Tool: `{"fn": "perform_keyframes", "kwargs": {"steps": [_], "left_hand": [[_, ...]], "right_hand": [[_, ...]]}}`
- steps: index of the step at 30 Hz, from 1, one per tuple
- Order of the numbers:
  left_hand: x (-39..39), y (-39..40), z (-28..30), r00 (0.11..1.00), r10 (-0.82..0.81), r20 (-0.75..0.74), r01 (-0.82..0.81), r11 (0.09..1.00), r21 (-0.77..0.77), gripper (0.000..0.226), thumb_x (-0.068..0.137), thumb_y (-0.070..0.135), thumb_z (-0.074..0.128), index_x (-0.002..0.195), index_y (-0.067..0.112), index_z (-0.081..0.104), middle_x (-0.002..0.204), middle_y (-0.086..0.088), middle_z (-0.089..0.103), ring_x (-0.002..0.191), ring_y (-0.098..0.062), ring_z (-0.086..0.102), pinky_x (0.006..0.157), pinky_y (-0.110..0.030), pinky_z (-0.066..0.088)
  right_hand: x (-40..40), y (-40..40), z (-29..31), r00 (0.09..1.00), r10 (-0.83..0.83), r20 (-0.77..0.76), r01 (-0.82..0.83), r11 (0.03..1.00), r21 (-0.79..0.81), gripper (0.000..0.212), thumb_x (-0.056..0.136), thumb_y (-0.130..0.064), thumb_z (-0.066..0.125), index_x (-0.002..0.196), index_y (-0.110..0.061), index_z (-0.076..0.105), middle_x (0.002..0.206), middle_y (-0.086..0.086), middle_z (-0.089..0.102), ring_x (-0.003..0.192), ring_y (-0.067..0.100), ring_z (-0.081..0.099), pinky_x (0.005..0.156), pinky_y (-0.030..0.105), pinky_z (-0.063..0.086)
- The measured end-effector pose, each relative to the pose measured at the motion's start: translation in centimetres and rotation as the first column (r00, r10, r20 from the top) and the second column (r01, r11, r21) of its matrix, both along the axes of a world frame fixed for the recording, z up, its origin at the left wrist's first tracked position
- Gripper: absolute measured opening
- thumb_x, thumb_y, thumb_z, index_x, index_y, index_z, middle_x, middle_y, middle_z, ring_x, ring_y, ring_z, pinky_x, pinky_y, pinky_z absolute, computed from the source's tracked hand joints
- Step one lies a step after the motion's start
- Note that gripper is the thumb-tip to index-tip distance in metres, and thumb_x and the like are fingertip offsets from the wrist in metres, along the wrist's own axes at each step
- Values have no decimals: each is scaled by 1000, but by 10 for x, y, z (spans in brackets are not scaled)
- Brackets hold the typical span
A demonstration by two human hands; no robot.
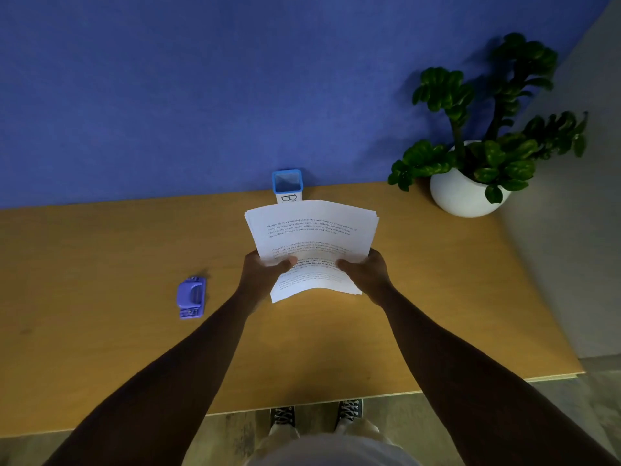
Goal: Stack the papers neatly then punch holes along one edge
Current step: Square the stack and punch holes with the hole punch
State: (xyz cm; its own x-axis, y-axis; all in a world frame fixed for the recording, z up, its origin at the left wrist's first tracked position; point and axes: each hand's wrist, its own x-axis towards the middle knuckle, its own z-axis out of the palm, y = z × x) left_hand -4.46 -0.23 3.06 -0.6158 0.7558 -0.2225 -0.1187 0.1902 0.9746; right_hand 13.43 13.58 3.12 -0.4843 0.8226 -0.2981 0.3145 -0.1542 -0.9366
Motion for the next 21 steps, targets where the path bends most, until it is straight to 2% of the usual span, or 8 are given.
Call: {"fn": "perform_keyframes", "kwargs": {"steps": [3, 7, 10, 14, 19, 21], "left_hand": [[0, 0, -2, 1000, -4, -14, 3, 1000, -14, 31, 80, 11, 80, 108, 20, 72, 107, 4, 76, 96, -18, 73, 81, -32, 60], [0, 2, 1, 999, 17, -28, -16, 999, 32, 29, 81, 9, 80, 104, 26, 73, 101, 10, 77, 92, -9, 74, 73, -20, 58], [-1, 0, -2, 1000, 19, -16, -18, 1000, 11, 31, 79, 6, 80, 105, 21, 72, 99, 11, 77, 88, -7, 74, 68, -18, 57], [-2, -2, -9, 999, -26, -33, 24, 997, -72, 32, 78, 8, 81, 104, 23, 70, 99, 11, 74, 88, -4, 71, 67, -18, 56], [-5, 0, -11, 999, -37, -34, 34, 997, -68, 29, 81, 9, 79, 103, 27, 70, 99, 14, 74, 87, -4, 71, 67, -17, 56], [-7, 0, -10, 999, -35, -35, 33, 998, -47, 27, 82, 11, 79, 101, 29, 72, 96, 15, 76, 88, -4, 73, 69, -17, 56]], "right_hand": [[2, 0, 0, 1000, -20, -3, 20, 1000, -3, 27, 79, -5, 75, 85, -29, 64, 87, -15, 67, 80, 4, 63, 52, 9, 51], [1, 1, 4, 999, -36, -30, 36, 999, -11, 29, 78, -4, 75, 86, -29, 63, 90, -14, 67, 82, 5, 63, 53, 11, 51], [3, 1, 0, 1000, -7, -2, 7, 1000, -27, 29, 78, -3, 75, 96, -21, 64, 94, -9, 66, 86, 12, 63, 60, 15, 54], [6, 2, -4, 999, 18, 39, -16, 999, -42, 34, 79, -4, 75, 111, -10, 65, 103, 0, 68, 92, 21, 64, 59, 13, 52], [6, 4, -3, 1000, 13, 24, -13, 1000, -19, 28, 81, -9, 76, 107, -14, 67, 105, 1, 68, 91, 20, 64, 68, 22, 55], [4, 6, -1, 1000, 4, 19, -4, 1000, -14, 24, 81, -12, 76, 103, -19, 67, 101, -4, 69, 87, 15, 65, 65, 21, 53]]}}
